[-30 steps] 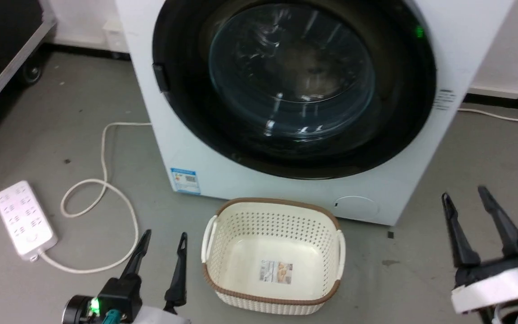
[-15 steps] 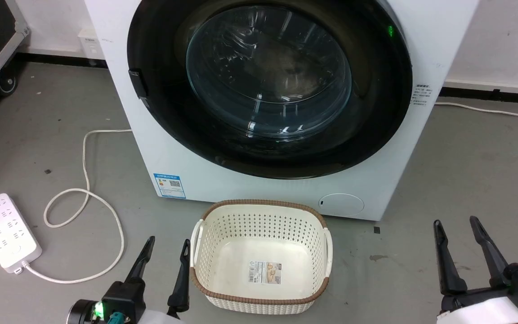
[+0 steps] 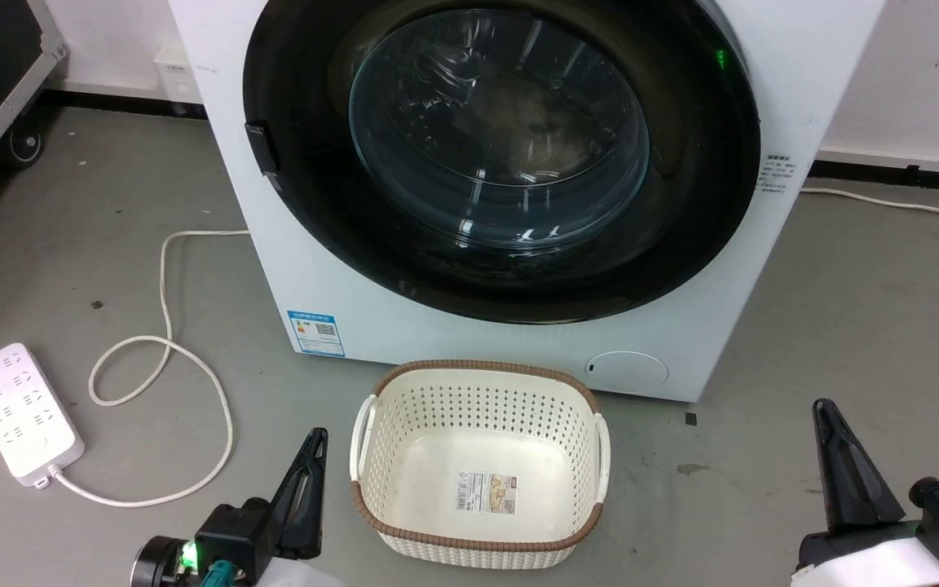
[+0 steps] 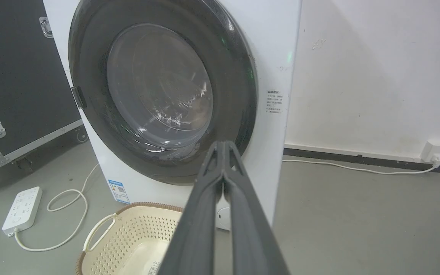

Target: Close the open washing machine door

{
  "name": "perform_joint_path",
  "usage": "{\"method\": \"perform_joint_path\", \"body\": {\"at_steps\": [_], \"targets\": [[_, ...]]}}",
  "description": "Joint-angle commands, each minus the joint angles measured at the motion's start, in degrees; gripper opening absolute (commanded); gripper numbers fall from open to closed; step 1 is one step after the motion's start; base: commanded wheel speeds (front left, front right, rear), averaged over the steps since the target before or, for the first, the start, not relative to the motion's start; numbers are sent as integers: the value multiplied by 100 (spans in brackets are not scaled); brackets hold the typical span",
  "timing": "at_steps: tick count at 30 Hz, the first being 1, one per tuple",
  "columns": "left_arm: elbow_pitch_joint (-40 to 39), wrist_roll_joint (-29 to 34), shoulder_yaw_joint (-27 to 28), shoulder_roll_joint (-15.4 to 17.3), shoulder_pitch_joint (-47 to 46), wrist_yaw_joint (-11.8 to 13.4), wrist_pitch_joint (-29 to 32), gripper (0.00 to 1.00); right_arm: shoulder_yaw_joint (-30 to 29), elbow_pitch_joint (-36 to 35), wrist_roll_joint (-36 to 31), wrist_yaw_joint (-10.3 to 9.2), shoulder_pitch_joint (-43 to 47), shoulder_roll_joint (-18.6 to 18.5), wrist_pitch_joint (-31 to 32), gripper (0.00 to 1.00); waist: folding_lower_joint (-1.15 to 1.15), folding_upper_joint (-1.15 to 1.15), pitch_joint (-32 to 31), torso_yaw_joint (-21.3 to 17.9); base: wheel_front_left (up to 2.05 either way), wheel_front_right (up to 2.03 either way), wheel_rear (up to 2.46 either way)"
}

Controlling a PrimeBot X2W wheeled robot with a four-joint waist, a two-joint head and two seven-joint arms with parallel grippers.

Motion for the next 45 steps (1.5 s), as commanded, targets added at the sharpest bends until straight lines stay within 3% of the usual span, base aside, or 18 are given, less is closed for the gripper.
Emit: {"method": "perform_joint_path", "body": {"at_steps": [1, 45], "targets": [[-27, 32, 29, -6, -6, 12, 26, 0, 16, -13, -29, 0, -10, 5, 35, 0, 0, 0, -1, 1, 0, 0, 0], [-283, 270, 332, -90, -51, 95, 587, 0, 220, -119, -256, -2, -87, 38, 597, 0, 0, 0, -22, 21, 0, 0, 0]]}}
